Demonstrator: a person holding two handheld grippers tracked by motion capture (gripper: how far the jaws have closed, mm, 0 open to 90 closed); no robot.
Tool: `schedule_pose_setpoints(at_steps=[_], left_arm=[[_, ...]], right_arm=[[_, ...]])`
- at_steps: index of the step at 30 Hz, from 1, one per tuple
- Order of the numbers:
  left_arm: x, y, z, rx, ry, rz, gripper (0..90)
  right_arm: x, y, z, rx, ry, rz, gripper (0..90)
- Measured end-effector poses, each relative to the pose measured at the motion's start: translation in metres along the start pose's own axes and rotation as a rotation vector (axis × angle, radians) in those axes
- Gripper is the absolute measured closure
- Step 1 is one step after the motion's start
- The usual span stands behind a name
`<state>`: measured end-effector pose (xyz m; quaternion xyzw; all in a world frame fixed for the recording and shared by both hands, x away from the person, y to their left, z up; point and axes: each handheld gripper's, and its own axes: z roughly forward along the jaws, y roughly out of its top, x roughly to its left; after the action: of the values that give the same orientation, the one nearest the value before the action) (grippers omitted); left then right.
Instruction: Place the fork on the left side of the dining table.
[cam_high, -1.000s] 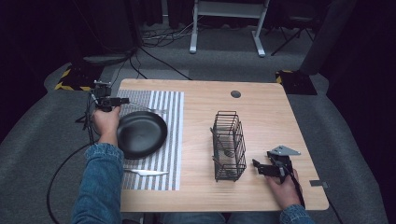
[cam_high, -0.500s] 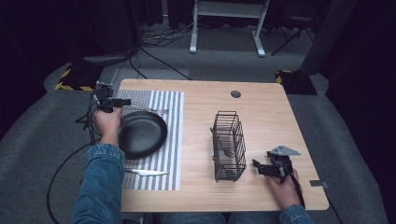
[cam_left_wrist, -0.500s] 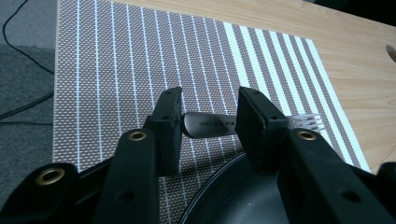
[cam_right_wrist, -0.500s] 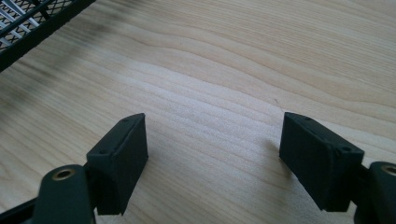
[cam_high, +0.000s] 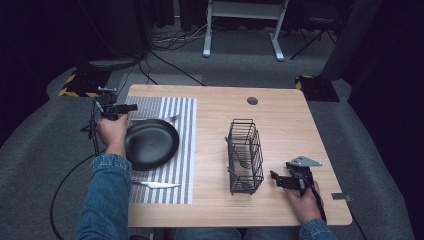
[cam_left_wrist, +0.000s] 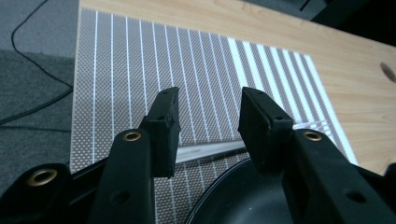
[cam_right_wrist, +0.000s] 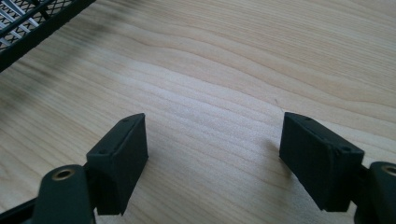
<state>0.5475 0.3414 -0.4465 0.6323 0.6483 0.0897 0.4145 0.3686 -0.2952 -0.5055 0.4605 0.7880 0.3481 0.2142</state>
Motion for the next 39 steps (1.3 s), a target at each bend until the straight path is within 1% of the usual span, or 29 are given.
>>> schedule_pose_setpoints(at_steps=[5, 9, 12, 13, 14, 17, 19, 22, 24, 27, 29, 31, 35, 37, 39], left_arm=[[-0.009, 0.003, -0.004, -0.021, -0.008, 0.034, 58.1], [-0.018, 0.003, -0.011, -0.026, -0.002, 0.081, 57.7], [-0.026, 0.004, -0.021, -0.034, -0.009, 0.123, 57.0], [-0.029, 0.004, -0.025, -0.039, -0.006, 0.132, 56.8], [-0.033, 0.004, -0.03, -0.044, -0.006, 0.155, 56.7], [-0.043, 0.001, -0.042, -0.06, -0.015, 0.189, 56.3], [-0.05, -0.001, -0.05, -0.065, -0.014, 0.224, 56.1], [-0.058, -0.004, -0.061, -0.08, -0.028, 0.248, 55.8], [-0.063, -0.007, -0.07, -0.093, -0.037, 0.267, 55.7], [-0.071, -0.013, -0.083, -0.1, -0.043, 0.307, 55.1], [-0.075, -0.017, -0.092, -0.106, -0.057, 0.327, 55.1], [-0.079, -0.022, -0.098, -0.109, -0.075, 0.339, 55.0], [-0.083, -0.035, -0.113, -0.105, -0.09, 0.365, 54.7], [-0.085, -0.042, -0.122, -0.113, -0.103, 0.372, 54.6], [-0.089, -0.051, -0.134, -0.124, -0.114, 0.391, 54.2]], right_arm=[[0.0, 0.0, 0.0, 0.0, 0.0, 0.0, 23.7], [0.0, 0.0, 0.0, 0.0, 0.0, 0.0, 23.7], [0.0, 0.0, 0.0, 0.0, 0.0, 0.001, 23.7], [0.0, 0.0, 0.0, 0.0, 0.0, 0.0, 23.6], [0.0, 0.0, 0.0, 0.0, 0.0, 0.0, 23.6], [0.0, 0.0, 0.0, 0.0, 0.0, 0.0, 23.7], [0.0, 0.0, 0.0, 0.0, 0.0, 0.0, 23.7], [0.0, 0.0, 0.0, 0.0, 0.0, 0.0, 23.7], [0.0, 0.0, 0.0, 0.0, 0.0, 0.0, 23.7], [0.0, 0.0, 0.0, 0.0, 0.001, 0.001, 23.7], [0.0, 0.0, 0.0, 0.0, 0.001, 0.0, 23.7], [0.0, 0.0, 0.0, 0.0, 0.003, -0.001, 23.7], [0.0, 0.0, 0.0, 0.0, 0.005, -0.002, 23.7], [0.0, 0.0, 0.0, 0.0, 0.005, -0.001, 23.7], [0.0, 0.0, 0.0, 0.0, 0.005, -0.002, 23.7]])
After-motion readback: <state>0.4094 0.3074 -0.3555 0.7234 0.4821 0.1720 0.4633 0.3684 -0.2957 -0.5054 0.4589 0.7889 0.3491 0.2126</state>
